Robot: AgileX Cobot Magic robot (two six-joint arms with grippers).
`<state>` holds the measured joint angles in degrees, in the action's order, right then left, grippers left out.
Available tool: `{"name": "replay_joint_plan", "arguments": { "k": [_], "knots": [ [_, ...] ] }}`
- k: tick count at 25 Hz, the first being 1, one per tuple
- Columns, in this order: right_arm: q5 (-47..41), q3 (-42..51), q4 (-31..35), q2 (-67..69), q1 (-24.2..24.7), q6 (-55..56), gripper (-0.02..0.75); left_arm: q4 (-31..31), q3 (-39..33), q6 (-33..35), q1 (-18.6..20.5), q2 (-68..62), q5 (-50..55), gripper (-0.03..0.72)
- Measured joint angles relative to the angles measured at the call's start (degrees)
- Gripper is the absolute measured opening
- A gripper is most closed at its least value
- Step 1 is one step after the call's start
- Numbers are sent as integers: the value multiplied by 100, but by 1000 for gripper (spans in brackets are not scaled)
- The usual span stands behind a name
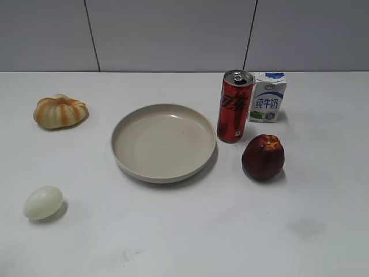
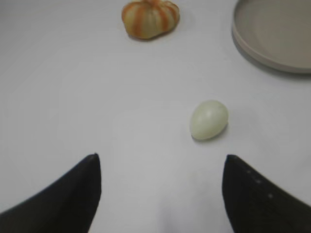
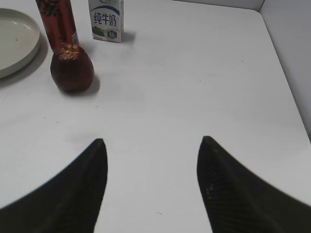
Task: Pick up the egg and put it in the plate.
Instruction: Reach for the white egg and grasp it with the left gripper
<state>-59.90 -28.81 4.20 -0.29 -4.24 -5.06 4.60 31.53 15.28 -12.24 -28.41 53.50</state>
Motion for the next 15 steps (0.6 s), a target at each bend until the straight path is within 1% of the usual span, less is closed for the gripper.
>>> {"name": "replay_joint_plan", "arguments": {
  "k": [4,7,12,15],
  "knots": [
    [0,0,0,0,0,0,447,-84,10,137,-621,-910,-92,560],
    [0,0,0,0,0,0,447,-89,10,278,-896,-1652,-268,557],
    [0,0,0,0,0,0,447,23,178,329,-968,-2822,-569,557],
    [0,0,0,0,0,0,447,67,543,474,-968,-3547,-656,557]
  ]
}}
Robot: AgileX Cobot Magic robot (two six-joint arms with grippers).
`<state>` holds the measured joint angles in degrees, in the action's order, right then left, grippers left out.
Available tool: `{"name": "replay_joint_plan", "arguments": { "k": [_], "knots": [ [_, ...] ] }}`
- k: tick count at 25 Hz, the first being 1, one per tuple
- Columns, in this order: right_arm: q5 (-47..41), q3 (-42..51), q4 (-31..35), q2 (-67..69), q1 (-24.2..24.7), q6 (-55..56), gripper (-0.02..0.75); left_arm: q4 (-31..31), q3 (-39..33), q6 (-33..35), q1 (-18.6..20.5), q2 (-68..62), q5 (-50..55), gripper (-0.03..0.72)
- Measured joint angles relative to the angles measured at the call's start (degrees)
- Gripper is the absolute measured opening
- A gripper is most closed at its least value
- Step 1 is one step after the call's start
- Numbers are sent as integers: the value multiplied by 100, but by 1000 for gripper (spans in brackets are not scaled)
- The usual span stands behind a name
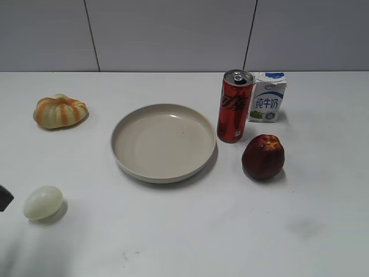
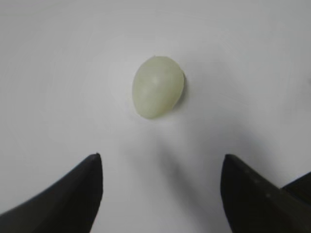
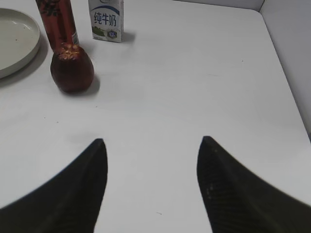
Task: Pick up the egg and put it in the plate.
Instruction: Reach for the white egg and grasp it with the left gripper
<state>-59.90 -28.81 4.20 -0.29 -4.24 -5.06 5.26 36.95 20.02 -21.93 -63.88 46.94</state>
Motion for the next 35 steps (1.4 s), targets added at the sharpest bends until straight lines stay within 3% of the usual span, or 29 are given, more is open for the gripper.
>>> {"name": "replay_joint_plan", "arguments": {
  "k": [8,17,23,27,35],
  "knots": [
    [0,0,0,0,0,0,447,-91,772,530,0,-1995,-236,557],
    [0,0,0,0,0,0,447,-284,1146,588,0,-3584,-742,557],
    [0,0,0,0,0,0,447,-246,1163,588,0,-3887,-768,547],
    [0,0,0,0,0,0,447,-252,1280,589,0,-3892,-574,447],
    [0,0,0,0,0,0,447,-72,2710,594,0,-3899,384,447]
  ]
}}
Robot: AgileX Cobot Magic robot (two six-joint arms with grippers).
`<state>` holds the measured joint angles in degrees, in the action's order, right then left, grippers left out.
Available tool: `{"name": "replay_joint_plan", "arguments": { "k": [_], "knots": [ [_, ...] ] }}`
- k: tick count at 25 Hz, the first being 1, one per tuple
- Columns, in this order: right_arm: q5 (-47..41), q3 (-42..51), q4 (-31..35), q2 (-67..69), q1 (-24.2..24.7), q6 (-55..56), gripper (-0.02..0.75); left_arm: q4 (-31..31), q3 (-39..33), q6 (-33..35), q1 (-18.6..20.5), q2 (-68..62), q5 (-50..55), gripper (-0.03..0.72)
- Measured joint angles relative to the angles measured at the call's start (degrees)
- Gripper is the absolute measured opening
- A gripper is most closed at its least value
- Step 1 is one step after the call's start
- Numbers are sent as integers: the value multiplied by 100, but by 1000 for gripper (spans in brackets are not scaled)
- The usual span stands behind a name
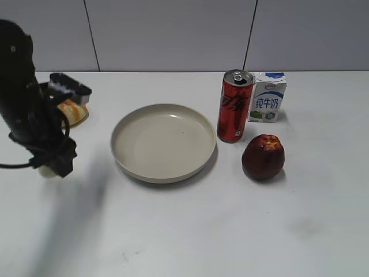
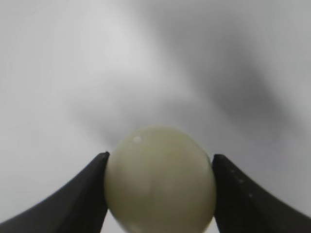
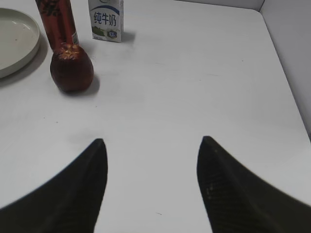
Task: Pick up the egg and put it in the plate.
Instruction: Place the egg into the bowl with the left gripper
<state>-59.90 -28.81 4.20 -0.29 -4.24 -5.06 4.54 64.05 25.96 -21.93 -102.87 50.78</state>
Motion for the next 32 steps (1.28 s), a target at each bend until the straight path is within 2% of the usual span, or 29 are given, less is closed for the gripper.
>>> {"name": "replay_joint_plan", "arguments": {
  "k": [5,9,18,25,27,29,32],
  "knots": [
    [0,0,0,0,0,0,447,810,1076,8,-13,-26,-337,447],
    [0,0,0,0,0,0,447,1319,1647,2,-243,-255,-770,447],
    [0,0,0,0,0,0,447,1407,1759,2,-1169,-1245,-1882,447],
    [0,0,0,0,0,0,447,1499,1759,3,-1453,-1769,-1972,447],
    [0,0,0,0,0,0,447,1552,1759,3,-1461,-1777,-1953,510],
    [0,0,0,0,0,0,447,1593,1765,3,-1461,-1771,-1959,622],
    [0,0,0,0,0,0,447,1613,1765,3,-1461,-1732,-1925,655]
  ]
}}
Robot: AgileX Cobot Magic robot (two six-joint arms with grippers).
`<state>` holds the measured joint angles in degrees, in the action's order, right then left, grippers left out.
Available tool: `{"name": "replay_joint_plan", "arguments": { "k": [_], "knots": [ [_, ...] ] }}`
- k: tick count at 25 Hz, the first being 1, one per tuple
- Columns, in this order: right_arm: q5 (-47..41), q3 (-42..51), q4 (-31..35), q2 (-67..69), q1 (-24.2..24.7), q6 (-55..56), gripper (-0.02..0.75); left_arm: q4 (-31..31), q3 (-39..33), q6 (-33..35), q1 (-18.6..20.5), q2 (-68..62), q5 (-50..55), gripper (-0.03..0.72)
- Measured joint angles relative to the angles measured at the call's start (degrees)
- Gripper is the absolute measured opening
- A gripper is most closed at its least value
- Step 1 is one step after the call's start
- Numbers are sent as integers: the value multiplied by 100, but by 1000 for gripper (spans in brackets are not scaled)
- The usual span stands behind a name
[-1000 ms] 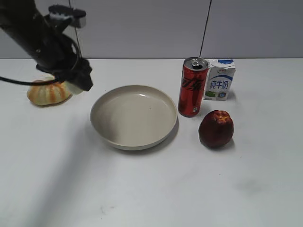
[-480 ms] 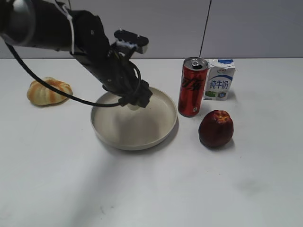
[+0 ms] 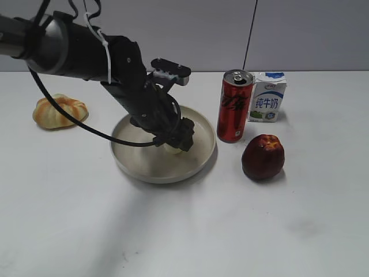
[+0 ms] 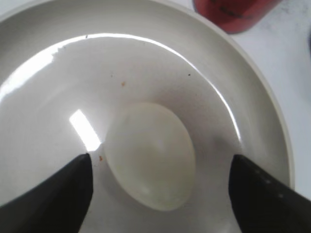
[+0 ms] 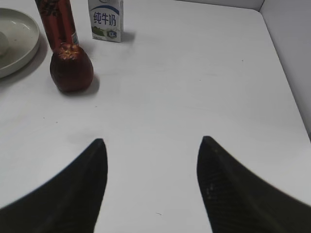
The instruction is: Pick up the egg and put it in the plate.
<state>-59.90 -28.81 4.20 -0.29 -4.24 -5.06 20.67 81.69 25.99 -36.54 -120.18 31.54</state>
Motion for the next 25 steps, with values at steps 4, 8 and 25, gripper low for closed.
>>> {"name": "replay_joint_plan", "arguments": {
  "k": [4,8,25],
  "knots": [
    [0,0,0,0,0,0,447,-158,0,-1,14,300,21,647],
    [0,0,0,0,0,0,447,-611,0,-159,218,807,180,638],
    [0,0,0,0,0,0,447,-1706,-172,-1984,3277,2918,3759,587]
  ]
}}
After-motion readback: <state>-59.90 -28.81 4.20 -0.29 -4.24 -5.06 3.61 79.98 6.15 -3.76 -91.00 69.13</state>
